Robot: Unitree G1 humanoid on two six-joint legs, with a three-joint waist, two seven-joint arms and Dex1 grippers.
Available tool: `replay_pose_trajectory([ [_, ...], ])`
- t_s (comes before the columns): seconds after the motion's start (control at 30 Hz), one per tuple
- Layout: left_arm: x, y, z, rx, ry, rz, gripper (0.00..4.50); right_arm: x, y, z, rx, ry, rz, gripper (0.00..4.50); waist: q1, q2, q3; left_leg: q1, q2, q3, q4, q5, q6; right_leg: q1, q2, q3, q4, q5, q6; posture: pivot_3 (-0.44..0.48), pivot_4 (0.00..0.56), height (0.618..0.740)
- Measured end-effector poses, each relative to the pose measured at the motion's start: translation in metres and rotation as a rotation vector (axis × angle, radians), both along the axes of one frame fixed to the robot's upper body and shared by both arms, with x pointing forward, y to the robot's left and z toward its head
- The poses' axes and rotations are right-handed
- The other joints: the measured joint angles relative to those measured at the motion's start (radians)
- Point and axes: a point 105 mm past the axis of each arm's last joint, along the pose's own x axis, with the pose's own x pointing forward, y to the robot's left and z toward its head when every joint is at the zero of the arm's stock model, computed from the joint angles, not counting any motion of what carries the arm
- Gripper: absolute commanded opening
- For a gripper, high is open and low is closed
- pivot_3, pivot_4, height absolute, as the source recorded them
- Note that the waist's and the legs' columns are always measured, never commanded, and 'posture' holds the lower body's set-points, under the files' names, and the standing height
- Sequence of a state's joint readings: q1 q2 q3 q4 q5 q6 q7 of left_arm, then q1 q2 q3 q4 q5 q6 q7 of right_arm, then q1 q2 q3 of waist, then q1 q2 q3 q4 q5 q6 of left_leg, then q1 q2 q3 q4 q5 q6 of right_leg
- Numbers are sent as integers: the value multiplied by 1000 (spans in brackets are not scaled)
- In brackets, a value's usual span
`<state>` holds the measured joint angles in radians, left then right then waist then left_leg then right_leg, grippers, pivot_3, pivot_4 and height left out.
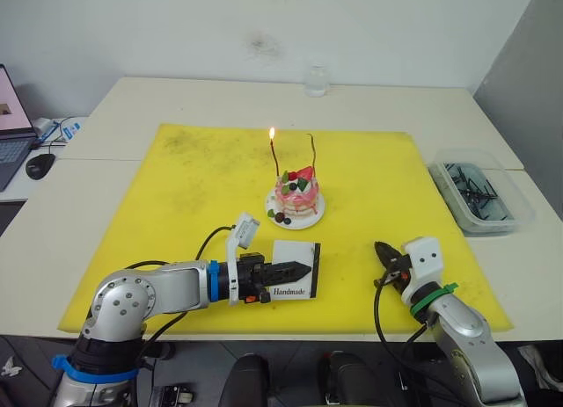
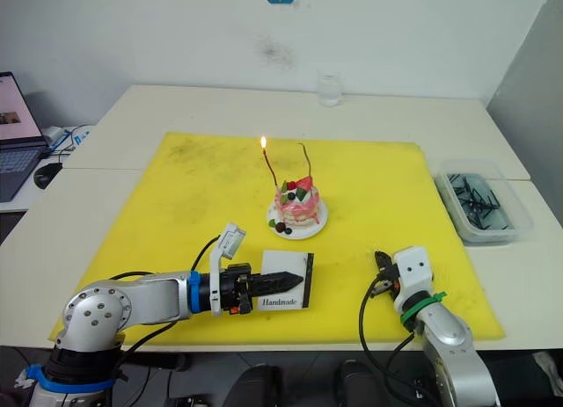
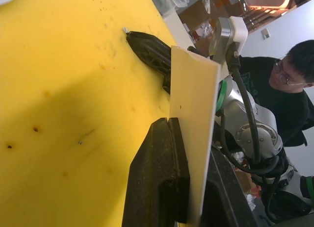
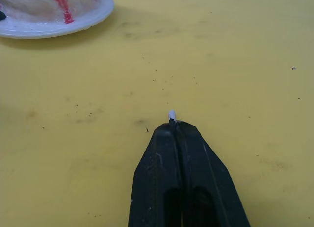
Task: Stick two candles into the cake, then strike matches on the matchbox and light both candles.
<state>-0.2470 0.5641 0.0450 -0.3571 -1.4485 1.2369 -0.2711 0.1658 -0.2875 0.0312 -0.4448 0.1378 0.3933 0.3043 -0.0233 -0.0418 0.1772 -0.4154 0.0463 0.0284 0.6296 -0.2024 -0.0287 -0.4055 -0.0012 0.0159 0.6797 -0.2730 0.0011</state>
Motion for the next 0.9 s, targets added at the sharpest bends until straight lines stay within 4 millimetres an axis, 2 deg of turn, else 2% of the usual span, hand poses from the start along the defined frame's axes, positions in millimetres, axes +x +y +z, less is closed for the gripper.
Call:
replay_pose_trajectory([
  [0.27, 0, 0, 0, -1, 0, -1, 0, -1, 0, 0, 4, 1, 4, 51, 0, 0, 0, 0, 0, 0, 0, 0, 0, 0, 0, 0, 0, 0, 0, 0, 150, 740],
  [0.47, 1, 0, 1, -2, -1, 3, 0, -4, 2, 9, 58, 7, 36, 51, 0, 0, 0, 0, 0, 0, 0, 0, 0, 0, 0, 0, 0, 0, 0, 0, 150, 740],
  [0.57, 4, -2, 6, -26, 1, 0, 0, -9, 6, 27, 109, -13, 87, 51, 0, 0, 0, 0, 0, 0, 0, 0, 0, 0, 0, 0, 0, 0, 0, 0, 150, 740],
  [0.77, 11, 0, 19, -70, 6, -20, 0, -23, 26, 89, 213, -88, 317, 51, -1, 0, 0, 0, 0, -1, 0, 0, 0, 0, 0, -1, 0, 0, 1, 0, 150, 740],
  [0.9, 18, 3, 29, -78, -16, -47, 0, -38, 40, 104, 259, -5, 506, 51, -1, 0, 0, -1, -1, 0, 0, 0, 0, 0, 0, -1, 0, 0, 0, 0, 150, 740],
])
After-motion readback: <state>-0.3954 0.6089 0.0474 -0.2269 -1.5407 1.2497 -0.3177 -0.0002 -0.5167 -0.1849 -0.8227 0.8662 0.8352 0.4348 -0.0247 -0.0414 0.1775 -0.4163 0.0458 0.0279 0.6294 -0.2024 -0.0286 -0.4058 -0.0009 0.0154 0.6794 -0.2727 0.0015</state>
